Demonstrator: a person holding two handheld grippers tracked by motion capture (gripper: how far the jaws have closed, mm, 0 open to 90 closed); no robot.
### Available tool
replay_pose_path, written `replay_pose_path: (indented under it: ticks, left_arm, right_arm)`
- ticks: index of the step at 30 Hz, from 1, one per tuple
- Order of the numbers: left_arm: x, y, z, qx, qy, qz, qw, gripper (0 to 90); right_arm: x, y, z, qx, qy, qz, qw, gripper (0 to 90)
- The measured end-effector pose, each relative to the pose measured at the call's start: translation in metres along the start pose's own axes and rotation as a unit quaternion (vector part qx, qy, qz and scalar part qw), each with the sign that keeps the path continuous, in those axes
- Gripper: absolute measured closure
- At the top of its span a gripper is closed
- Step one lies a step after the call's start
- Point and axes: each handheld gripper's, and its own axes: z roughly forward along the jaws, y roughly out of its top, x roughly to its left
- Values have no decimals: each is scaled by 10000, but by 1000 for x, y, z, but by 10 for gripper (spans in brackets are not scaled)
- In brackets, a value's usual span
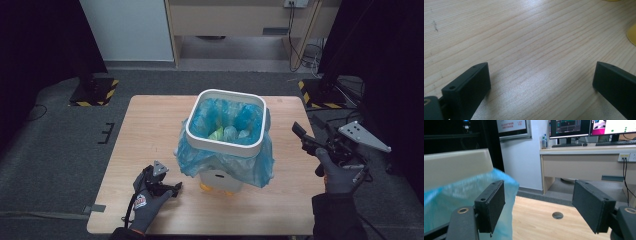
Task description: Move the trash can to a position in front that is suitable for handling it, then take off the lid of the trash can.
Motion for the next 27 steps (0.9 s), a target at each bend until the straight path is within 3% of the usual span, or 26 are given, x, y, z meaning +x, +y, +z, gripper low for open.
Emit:
replay_pose_path:
  ticks: [7, 16, 24, 27]
  left_arm:
    - [0, 0, 0, 21, 3, 18, 10000, 0]
    - [0, 0, 0, 25, 4, 26, 10000, 0]
    - [-1, 1, 1, 6, 6, 3, 10000, 0]
    - [-1, 1, 1, 9, 10, 28, 10000, 0]
  right_arm:
    - [8, 20, 10, -20, 111, 64, 9999, 263]
    - [18, 42, 25, 73, 332, -45, 9994, 258]
    - [28, 64, 35, -25, 455, -160, 9988, 271]
    - [33, 68, 40, 158, 411, -208, 9988, 281]
